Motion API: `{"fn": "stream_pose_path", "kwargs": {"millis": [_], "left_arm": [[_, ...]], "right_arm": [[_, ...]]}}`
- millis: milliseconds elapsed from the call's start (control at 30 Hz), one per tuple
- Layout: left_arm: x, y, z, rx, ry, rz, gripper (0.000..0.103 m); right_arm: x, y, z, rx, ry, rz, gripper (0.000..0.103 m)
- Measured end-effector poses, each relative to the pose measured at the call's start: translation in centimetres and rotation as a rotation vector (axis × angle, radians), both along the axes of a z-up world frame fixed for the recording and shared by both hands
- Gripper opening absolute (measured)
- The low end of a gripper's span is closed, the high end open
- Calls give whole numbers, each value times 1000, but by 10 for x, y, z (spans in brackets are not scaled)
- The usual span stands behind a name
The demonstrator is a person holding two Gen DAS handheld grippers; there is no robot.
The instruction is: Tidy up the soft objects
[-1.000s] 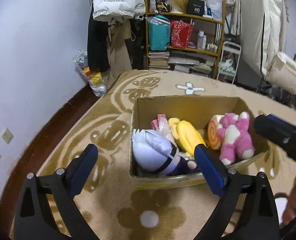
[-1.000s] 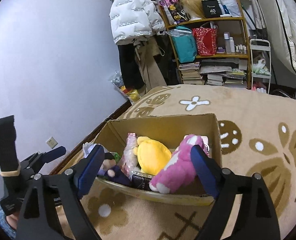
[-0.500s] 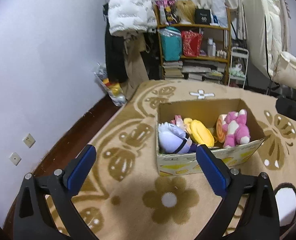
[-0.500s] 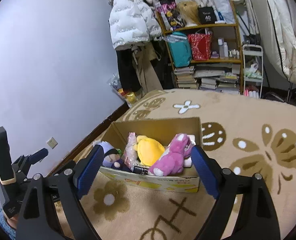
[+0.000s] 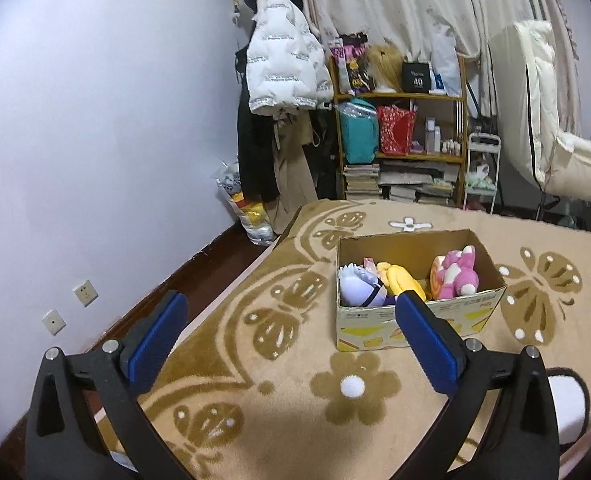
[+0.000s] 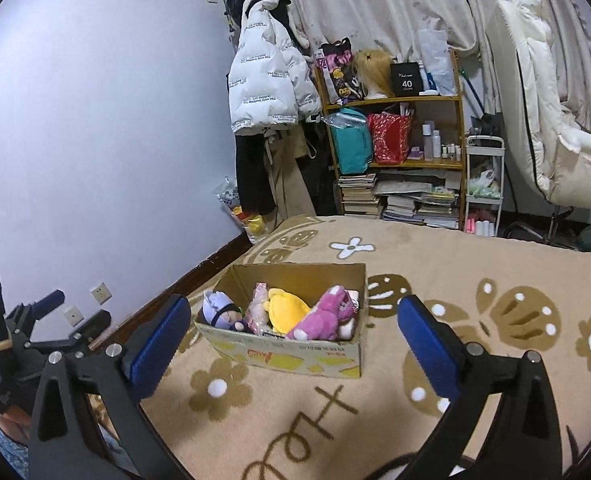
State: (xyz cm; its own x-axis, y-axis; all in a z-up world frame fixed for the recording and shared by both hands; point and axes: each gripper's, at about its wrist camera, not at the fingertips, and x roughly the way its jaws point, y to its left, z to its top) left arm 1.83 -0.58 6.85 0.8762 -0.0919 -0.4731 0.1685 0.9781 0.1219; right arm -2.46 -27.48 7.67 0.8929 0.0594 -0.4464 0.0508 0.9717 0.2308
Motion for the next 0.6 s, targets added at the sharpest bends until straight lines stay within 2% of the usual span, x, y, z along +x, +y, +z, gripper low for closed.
{"fn": "stream_pose_path", "kwargs": {"millis": [233,433,600], "left_arm": [[-19,6,-3,-15,-45,-1,103],[-19,7,-13,-39,-76,-2,103],[-13,5,-25,-27,-61,-12,103]], "right_arm": [[-21,-3,-11,8,-17,-14,103],[-19,4,-33,-17,-18,11,103],[-15,8,-44,-64,-6,9,103]]}}
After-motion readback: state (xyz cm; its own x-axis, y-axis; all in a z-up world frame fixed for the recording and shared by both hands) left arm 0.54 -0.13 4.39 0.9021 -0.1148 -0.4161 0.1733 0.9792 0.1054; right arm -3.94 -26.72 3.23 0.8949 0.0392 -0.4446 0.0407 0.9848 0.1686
